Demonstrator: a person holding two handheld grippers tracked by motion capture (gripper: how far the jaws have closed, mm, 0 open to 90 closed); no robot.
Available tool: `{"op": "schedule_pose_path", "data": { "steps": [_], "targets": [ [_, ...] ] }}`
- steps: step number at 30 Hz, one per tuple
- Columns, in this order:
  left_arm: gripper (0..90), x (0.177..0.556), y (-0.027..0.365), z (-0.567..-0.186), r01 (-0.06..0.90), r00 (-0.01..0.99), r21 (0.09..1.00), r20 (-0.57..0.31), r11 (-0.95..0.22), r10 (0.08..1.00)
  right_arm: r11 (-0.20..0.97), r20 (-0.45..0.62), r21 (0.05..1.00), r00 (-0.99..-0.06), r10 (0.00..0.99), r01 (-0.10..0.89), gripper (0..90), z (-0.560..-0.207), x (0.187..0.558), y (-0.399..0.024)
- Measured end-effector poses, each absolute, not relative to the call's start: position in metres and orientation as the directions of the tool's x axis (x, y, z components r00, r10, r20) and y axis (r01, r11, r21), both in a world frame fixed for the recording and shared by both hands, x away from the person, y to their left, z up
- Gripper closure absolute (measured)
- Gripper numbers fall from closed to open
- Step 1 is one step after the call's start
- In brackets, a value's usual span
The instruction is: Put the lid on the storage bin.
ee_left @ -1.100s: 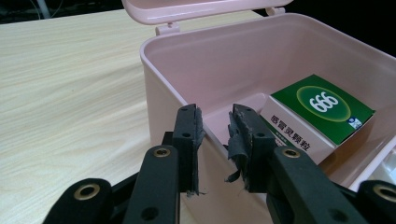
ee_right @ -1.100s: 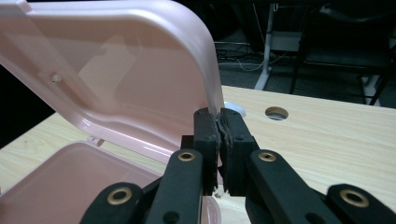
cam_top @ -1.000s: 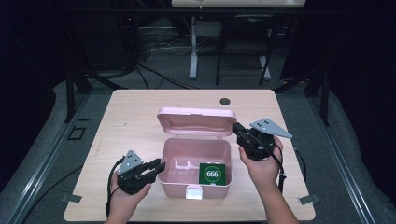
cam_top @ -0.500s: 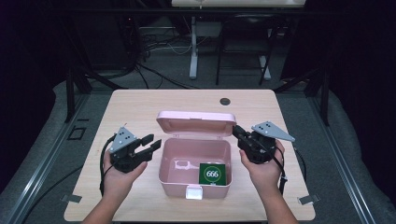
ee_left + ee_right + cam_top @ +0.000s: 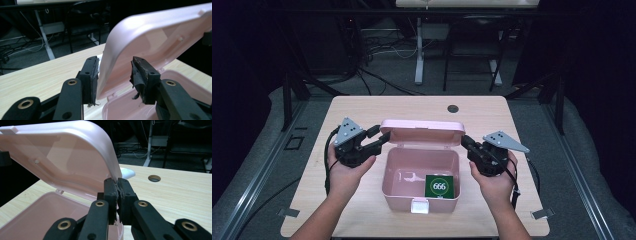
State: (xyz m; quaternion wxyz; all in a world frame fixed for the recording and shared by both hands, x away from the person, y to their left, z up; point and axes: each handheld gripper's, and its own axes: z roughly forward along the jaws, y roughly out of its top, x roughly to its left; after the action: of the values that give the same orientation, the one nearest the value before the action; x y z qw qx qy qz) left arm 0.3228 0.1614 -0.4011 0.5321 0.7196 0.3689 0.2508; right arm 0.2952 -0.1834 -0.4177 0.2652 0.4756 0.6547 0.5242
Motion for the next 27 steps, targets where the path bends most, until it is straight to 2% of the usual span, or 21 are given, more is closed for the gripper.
{"op": "schedule_pose_path", "data": {
  "steps": [9, 20, 27],
  "targets": [
    [78.6, 0.328, 0.162, -0.399, 0.276, 0.587, 0.946, -0.027, -0.169, 0.809, -0.016, 0.174, 0.934, -0.414, 0.893, 0.356, 85.5, -0.418, 0.296, -0.185],
    [79.5, 0.327, 0.162, -0.397, 0.279, 0.591, 0.941, -0.012, -0.19, 0.806, -0.035, 0.2, 0.934, -0.437, 0.877, 0.356, 77.7, -0.411, 0.293, -0.193],
    [79.8, 0.324, 0.164, -0.396, 0.279, 0.595, 0.942, -0.015, -0.189, 0.803, -0.045, 0.201, 0.937, -0.429, 0.881, 0.347, 77.8, -0.407, 0.29, -0.2]
  ]
}}
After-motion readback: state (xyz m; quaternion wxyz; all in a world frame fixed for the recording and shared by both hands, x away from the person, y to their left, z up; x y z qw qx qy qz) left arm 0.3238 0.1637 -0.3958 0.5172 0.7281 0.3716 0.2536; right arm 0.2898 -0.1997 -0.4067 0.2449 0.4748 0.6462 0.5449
